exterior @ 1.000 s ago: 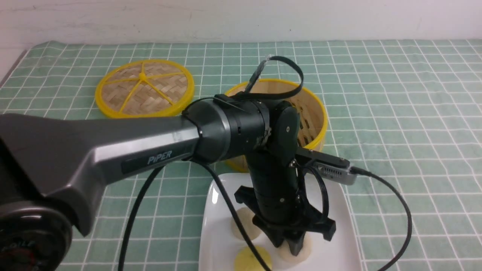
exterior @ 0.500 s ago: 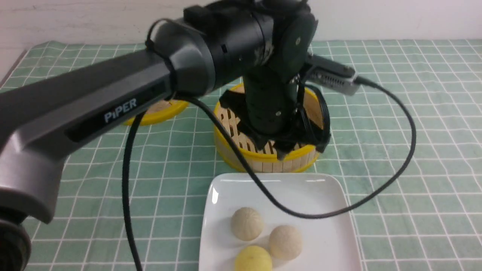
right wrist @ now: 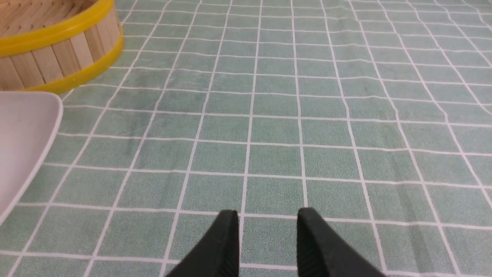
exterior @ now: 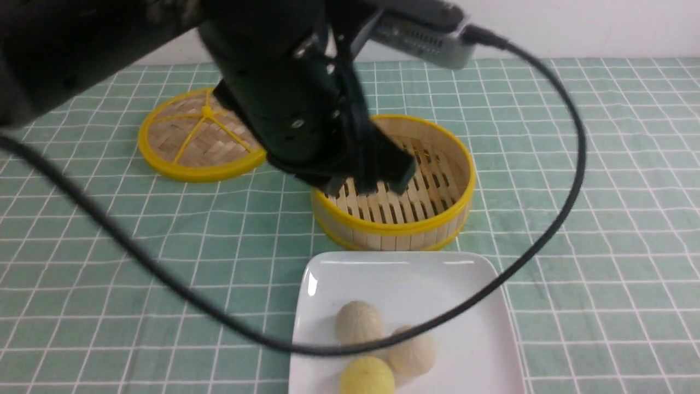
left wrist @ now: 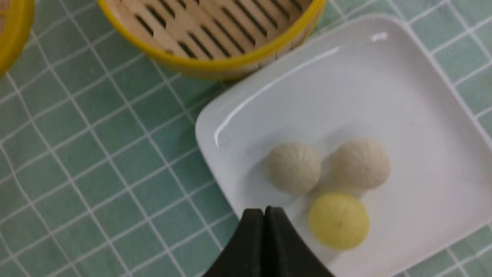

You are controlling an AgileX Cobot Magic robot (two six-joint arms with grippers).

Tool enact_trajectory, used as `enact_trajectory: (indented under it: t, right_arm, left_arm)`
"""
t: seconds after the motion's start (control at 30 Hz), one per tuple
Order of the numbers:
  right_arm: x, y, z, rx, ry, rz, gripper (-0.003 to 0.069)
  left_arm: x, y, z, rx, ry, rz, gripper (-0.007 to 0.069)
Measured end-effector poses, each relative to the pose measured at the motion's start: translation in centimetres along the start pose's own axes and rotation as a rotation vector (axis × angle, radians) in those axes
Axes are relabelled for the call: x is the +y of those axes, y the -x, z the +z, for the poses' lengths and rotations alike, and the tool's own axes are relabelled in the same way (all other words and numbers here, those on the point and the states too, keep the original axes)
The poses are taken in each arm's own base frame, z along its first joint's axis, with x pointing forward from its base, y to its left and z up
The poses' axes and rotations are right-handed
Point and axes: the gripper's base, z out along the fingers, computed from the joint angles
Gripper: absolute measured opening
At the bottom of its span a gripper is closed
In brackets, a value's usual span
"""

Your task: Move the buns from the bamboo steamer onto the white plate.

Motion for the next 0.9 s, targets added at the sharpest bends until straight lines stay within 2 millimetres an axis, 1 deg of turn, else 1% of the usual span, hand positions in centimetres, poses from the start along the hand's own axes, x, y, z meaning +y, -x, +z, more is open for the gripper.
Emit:
enact_trajectory:
  t: [0.03, 0.07, 0.13, 0.17, 0.23, 0.27, 0.3, 0.33, 0.47, 0.53, 0.57, 0.67, 0.77, 0.9]
  right_arm:
    - [0.0, 0.0, 0.0, 0.000, 0.000, 0.000, 0.0240]
    - [0.0, 0.0, 0.0, 0.000, 0.000, 0.000, 0.0240]
    - [0.0, 0.0, 0.0, 0.000, 0.000, 0.000, 0.0240]
    - [0.0, 0.0, 0.0, 0.000, 0.000, 0.000, 0.0240]
    - [0.0, 0.0, 0.0, 0.000, 0.000, 0.000, 0.0240]
    - [0.0, 0.0, 0.0, 0.000, 0.000, 0.000, 0.0240]
    - [0.0, 0.0, 0.0, 0.000, 0.000, 0.000, 0.0240]
    - [0.0, 0.0, 0.0, 0.000, 0.000, 0.000, 0.0240]
    - [0.0, 0.0, 0.0, 0.000, 0.000, 0.000, 0.0240]
    - [0.0, 0.0, 0.0, 0.000, 0.000, 0.000, 0.0240]
    - [0.0, 0.0, 0.0, 0.000, 0.000, 0.000, 0.0240]
    - [0.0, 0.0, 0.0, 0.000, 0.000, 0.000, 0.0240]
    - [0.0, 0.0, 0.0, 0.000, 0.000, 0.000, 0.0240]
    - [0.0, 0.0, 0.0, 0.000, 0.000, 0.000, 0.0240]
  left_arm:
    - [0.3, -1.9, 0.1, 0.033, 0.006, -0.015, 0.0001]
    - [0.5, -2.7, 0.1, 0.048, 0.008, -0.019, 0.0001]
    - [0.8, -5.7, 0.2, 0.079, -0.011, -0.070, 0.0001]
    - [0.8, -6.9, 0.3, 0.065, -0.027, -0.087, 0.0003]
    - [0.6, -10.0, 0.4, -0.016, -0.112, -0.123, 0.0005]
    - [0.4, -10.3, 0.4, -0.055, -0.141, -0.129, 0.0005]
    - [0.3, -12.0, 0.5, -0.145, -0.198, -0.143, 0.0005]
    - [0.3, -12.9, 0.6, -0.167, -0.217, -0.150, 0.0006]
    - [0.7, -16.7, 0.5, -0.451, -0.334, -0.202, 0.0013]
    - [0.9, -17.5, 0.4, -0.516, -0.353, -0.211, 0.0013]
    - [1.2, -18.4, 0.2, -0.587, -0.372, -0.218, 0.0015]
    - [1.5, -19.7, 0.1, -0.649, -0.390, -0.225, 0.0018]
    - [1.7, -20.8, 0.4, -0.656, -0.392, -0.225, 0.0022]
    - [1.7, -21.3, 0.8, -0.626, -0.384, -0.223, 0.0024]
